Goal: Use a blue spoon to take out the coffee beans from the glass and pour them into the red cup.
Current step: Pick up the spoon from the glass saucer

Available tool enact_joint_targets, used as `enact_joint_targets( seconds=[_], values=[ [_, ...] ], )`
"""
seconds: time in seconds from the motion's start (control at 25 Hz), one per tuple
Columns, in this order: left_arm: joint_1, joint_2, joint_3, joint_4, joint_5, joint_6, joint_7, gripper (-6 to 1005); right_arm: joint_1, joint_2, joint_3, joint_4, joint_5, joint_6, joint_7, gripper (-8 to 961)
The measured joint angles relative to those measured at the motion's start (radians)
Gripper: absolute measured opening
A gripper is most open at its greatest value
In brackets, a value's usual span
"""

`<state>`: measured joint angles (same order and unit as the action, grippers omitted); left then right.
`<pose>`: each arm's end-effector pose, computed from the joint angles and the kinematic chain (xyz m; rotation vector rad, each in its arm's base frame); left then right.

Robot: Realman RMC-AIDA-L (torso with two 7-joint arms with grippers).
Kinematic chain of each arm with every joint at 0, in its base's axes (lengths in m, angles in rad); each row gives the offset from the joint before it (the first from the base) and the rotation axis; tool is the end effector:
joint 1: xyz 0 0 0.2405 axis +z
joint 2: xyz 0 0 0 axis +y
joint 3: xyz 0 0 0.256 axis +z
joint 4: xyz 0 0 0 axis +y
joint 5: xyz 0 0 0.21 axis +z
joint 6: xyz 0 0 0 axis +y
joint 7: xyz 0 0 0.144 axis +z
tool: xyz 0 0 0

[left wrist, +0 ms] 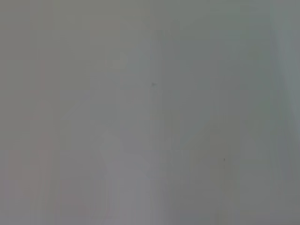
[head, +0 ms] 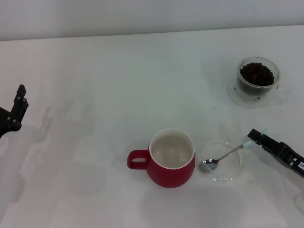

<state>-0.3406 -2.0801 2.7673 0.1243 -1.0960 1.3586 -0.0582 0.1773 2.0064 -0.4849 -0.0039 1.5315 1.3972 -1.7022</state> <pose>-0.3310 0.2773 -0.0328 -1.7639 -0.3573 -0.6710 0.3872 0.1946 -0.0303 -1.6511 1.7070 1.1513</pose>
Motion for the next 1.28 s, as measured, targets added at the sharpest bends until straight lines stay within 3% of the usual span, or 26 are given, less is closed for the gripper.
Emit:
enact_joint_targets(
  seconds=[0.24,0.68,0.8,1.28],
  values=[
    [0.0,0.0,0.0,-0.002,-0.002,-0.001,0.0,607,0.003,0.0,0.001,0.0,-0.001,0.007,-0.002,298],
    [0.0,0.0,0.0,-0.002,-0.01,-0.001,0.0,608,0.008,0.002,0.002,0.002,-0.003,0.017,-0.001,259],
    [0.0,0.0,0.0,-0.002,-0.01,-0.001,0.0,607,0.008,0.002,0.002,0.002,-0.002,0.019,0.0,147],
    [0.002,0.0,0.0,-0.002,-0.01,-0.001,0.0,607,0.001,-0.003,0.02,-0.031,0.006,0.102,0.002,146]
  ],
)
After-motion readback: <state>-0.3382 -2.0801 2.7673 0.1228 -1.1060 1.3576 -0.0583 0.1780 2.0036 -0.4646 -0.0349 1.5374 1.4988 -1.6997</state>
